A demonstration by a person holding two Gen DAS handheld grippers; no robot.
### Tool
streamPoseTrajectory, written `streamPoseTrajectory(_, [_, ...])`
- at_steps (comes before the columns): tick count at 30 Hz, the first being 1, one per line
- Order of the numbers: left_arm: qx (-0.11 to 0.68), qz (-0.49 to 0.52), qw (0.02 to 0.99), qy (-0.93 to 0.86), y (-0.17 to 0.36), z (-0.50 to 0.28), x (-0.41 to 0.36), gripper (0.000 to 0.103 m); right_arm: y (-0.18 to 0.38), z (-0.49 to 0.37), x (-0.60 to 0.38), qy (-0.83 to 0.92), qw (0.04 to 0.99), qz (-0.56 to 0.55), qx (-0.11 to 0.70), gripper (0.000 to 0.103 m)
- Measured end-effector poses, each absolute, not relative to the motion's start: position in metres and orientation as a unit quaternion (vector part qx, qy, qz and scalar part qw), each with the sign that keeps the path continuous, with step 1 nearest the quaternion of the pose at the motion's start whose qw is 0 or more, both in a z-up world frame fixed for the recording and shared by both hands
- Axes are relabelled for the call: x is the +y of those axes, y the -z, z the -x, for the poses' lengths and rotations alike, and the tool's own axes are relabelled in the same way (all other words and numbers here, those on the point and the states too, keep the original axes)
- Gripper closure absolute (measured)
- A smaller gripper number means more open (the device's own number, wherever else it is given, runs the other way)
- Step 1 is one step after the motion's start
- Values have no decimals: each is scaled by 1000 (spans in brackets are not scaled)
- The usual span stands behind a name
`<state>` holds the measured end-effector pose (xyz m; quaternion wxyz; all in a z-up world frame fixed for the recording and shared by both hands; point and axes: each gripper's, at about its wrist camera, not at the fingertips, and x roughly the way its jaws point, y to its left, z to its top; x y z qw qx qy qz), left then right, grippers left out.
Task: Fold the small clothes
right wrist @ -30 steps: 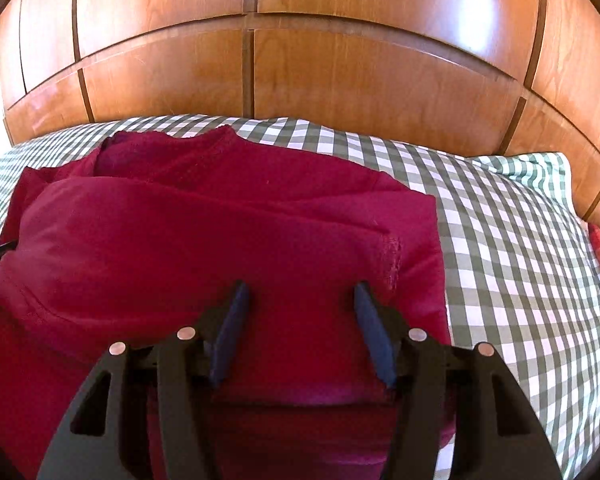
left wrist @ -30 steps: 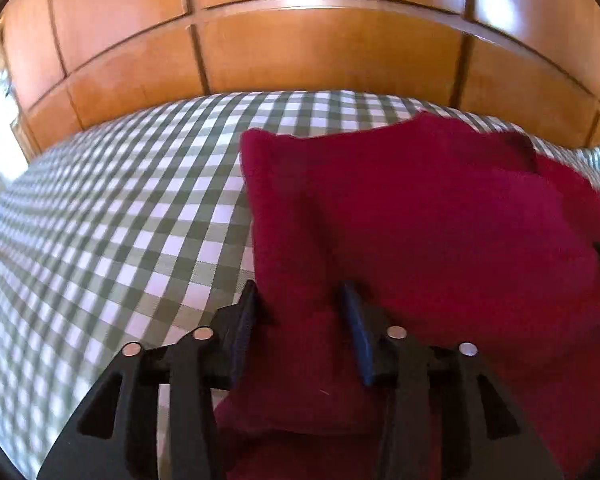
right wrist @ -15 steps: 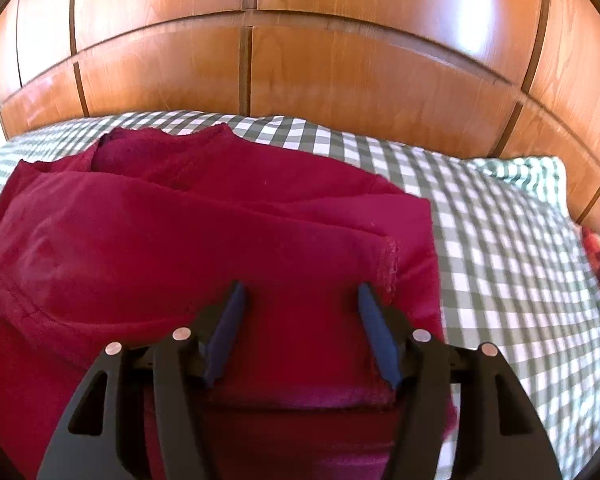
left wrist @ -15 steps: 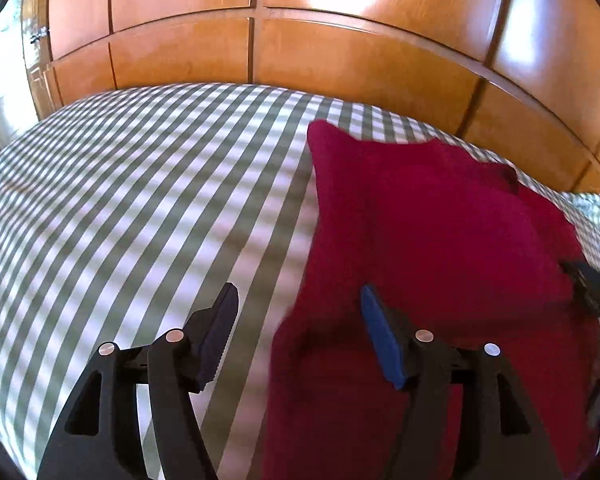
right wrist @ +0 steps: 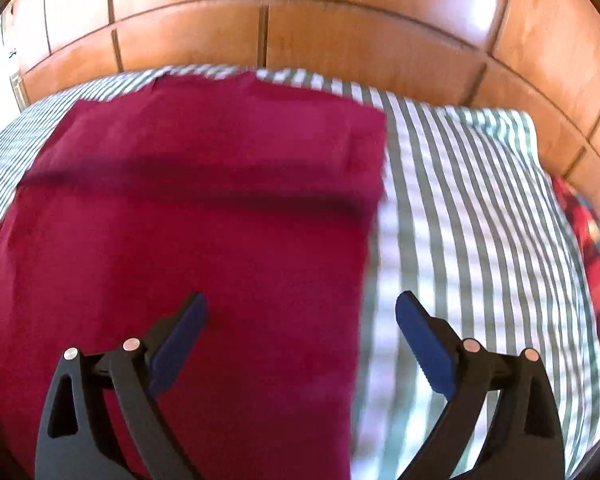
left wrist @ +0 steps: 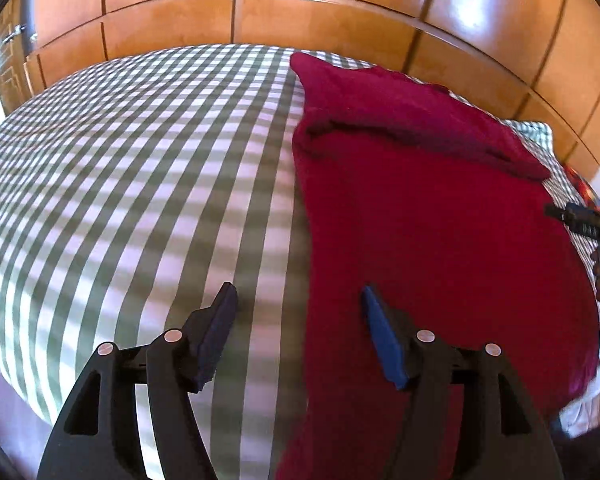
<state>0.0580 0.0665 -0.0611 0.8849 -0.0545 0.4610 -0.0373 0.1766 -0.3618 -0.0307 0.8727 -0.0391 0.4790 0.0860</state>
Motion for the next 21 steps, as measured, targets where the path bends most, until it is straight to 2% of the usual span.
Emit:
streamPoseTrajectory(4, [456, 72, 885, 59, 61, -34, 67, 36, 40, -122, -391, -106, 855, 10, 508, 8])
streamPoseTrajectory(8, [462, 77, 879, 91, 61, -18, 61, 36, 46, -74, -420, -132, 835, -64, 529, 8])
streamPoseTrajectory(10, [470, 73, 872, 113, 61, -7, 55, 36, 43, -52, -426, -147, 829, -78, 535, 10])
streamPoseTrajectory(13, [476, 68, 866, 138, 62, 5, 45, 36, 43, -26, -423, -166, 817, -72, 548, 17])
streamPoseTrajectory(14, [478, 68, 865, 140, 63, 7, 44, 37, 43, -19, -422, -169, 814, -69, 551, 25])
streamPoseTrajectory(15, [479, 71, 863, 142, 64, 7, 44, 41, 43, -14, -422, -168, 813, -68, 554, 38])
streamPoseTrajectory(16, [482, 75, 861, 144, 65, 6, 44, 53, 43, -9, -422, -166, 810, -69, 558, 46])
streamPoseTrajectory(17, [485, 78, 859, 145, 65, 7, 45, 68, 44, -9, -423, -173, 806, -75, 561, 65])
streamPoseTrajectory(18, [487, 83, 856, 151, 65, 7, 46, 77, 45, -6, -422, -188, 799, -87, 565, 89])
streamPoseTrajectory(19, [489, 92, 852, 164, 64, 7, 48, 84, 45, -6, -422, -197, 792, -97, 570, 91])
streamPoseTrajectory(21, [492, 102, 849, 164, 59, 7, 52, 87, 40, -7, -422, -209, 788, -114, 567, 94])
